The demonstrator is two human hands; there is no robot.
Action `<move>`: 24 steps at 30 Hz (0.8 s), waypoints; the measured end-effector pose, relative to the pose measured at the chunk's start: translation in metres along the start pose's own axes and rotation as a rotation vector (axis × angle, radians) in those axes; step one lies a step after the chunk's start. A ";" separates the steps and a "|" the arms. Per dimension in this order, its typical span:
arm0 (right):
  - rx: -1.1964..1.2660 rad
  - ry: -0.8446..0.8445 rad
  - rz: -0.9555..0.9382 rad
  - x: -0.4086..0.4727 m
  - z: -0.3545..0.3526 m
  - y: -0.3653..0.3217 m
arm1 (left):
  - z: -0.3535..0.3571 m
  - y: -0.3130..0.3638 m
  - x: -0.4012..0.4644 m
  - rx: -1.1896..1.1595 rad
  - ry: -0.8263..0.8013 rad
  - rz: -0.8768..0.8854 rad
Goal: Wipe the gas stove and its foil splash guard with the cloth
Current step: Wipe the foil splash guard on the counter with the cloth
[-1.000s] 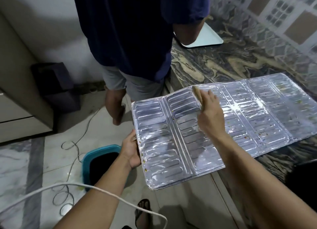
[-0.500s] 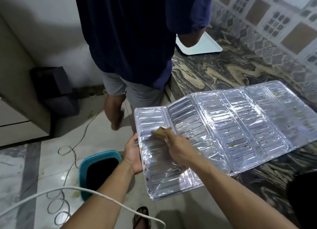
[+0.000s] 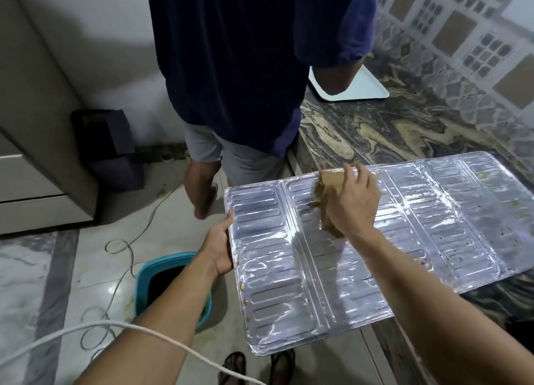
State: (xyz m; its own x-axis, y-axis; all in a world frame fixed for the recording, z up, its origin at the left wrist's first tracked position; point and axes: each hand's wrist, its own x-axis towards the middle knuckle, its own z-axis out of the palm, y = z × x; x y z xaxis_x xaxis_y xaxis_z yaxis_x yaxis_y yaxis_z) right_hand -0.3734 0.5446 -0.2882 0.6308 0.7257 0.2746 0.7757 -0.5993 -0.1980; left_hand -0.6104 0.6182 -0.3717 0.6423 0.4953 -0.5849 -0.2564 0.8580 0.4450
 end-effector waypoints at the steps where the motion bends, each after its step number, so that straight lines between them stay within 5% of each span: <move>1: -0.048 -0.073 -0.063 0.000 0.007 0.002 | 0.001 0.003 0.000 0.014 0.011 0.000; 5: -0.149 -0.357 -0.081 0.002 0.034 0.018 | 0.002 0.012 0.001 0.007 0.009 -0.012; 13: -0.172 -0.292 -0.246 -0.006 0.045 0.012 | -0.005 0.015 0.008 -0.080 -0.109 0.023; 24: 0.051 -0.224 -0.142 -0.004 0.040 0.001 | 0.012 0.031 0.024 -0.085 -0.099 0.251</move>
State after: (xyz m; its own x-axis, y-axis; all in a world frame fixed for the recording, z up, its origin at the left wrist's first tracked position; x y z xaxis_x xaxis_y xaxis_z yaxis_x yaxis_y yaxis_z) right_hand -0.3743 0.5548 -0.3269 0.5000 0.8614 0.0890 0.8532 -0.4724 -0.2209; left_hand -0.5941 0.6556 -0.3639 0.6172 0.6817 -0.3928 -0.4731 0.7205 0.5070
